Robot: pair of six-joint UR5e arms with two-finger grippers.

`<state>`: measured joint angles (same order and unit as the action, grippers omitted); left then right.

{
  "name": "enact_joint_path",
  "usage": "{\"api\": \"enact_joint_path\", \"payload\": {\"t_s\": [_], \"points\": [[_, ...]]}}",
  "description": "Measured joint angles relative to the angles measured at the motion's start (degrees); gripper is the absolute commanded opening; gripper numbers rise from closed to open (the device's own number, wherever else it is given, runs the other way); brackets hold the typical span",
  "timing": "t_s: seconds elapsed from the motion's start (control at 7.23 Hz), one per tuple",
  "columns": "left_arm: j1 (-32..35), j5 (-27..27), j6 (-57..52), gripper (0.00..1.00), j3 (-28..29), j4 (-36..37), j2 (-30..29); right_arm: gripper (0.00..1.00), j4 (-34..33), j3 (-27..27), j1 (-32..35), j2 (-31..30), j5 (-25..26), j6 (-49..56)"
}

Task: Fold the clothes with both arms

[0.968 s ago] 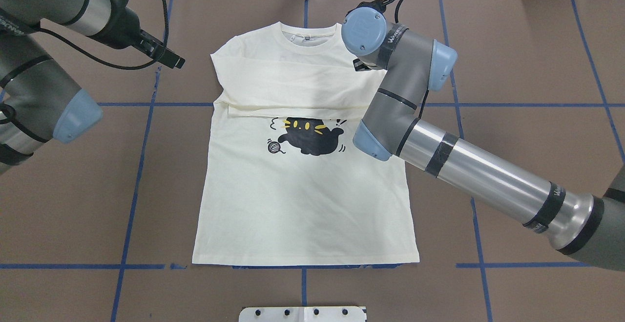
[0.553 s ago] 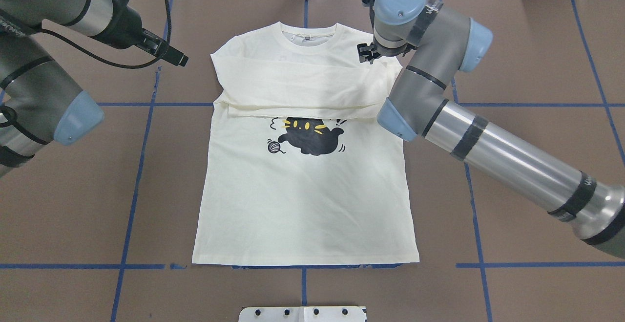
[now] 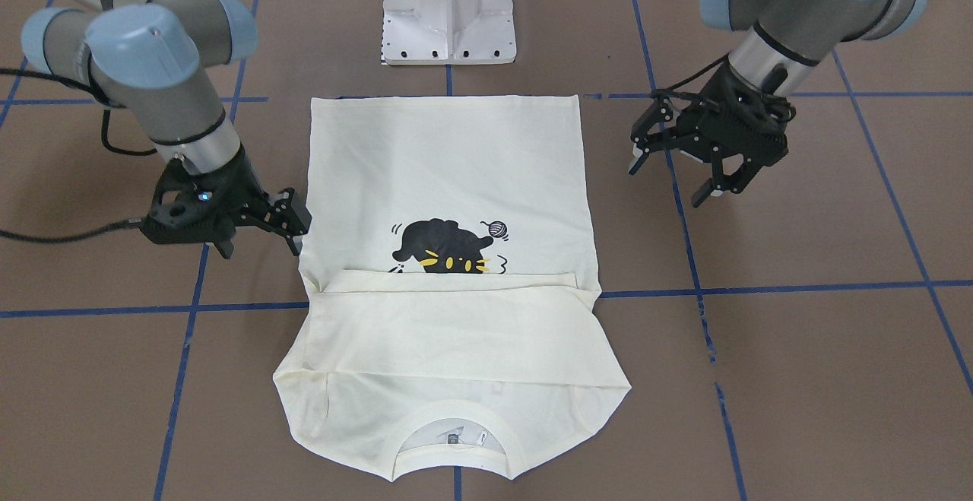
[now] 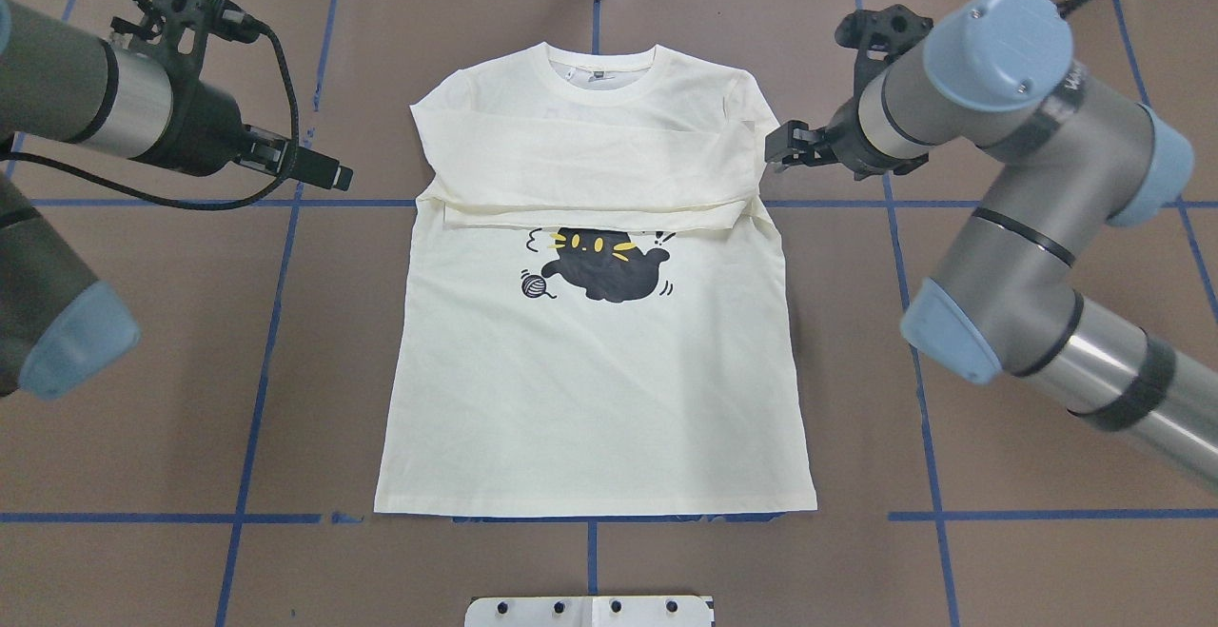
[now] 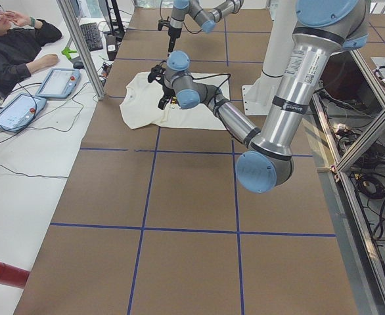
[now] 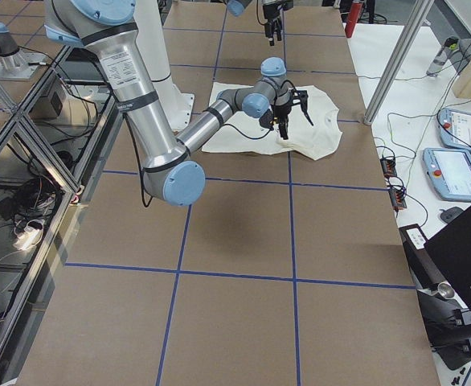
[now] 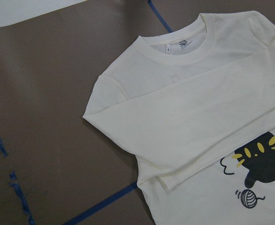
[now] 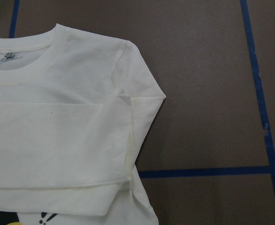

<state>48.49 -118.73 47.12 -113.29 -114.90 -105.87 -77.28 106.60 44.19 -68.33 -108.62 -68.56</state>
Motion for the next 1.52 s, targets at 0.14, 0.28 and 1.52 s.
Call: {"api": "enact_joint_path", "payload": {"t_s": [0.14, 0.28, 1.52], "points": [[-4.8, 4.1, 8.5, 0.93, -3.7, -1.1, 2.5, 0.97, 6.2, 5.1, -2.7, -6.5, 0.7, -7.9], [-10.4, 9.6, 16.9, 0.76, -5.5, -3.3, 4.3, 0.95, 13.1, 8.3, -6.5, -12.6, 3.5, -14.9], [-42.4, 38.3, 46.6, 0.57, -2.9, -7.0, 13.8, 0.88, 19.1, 17.7, -35.1, -27.5, 32.1, -41.8]]}}
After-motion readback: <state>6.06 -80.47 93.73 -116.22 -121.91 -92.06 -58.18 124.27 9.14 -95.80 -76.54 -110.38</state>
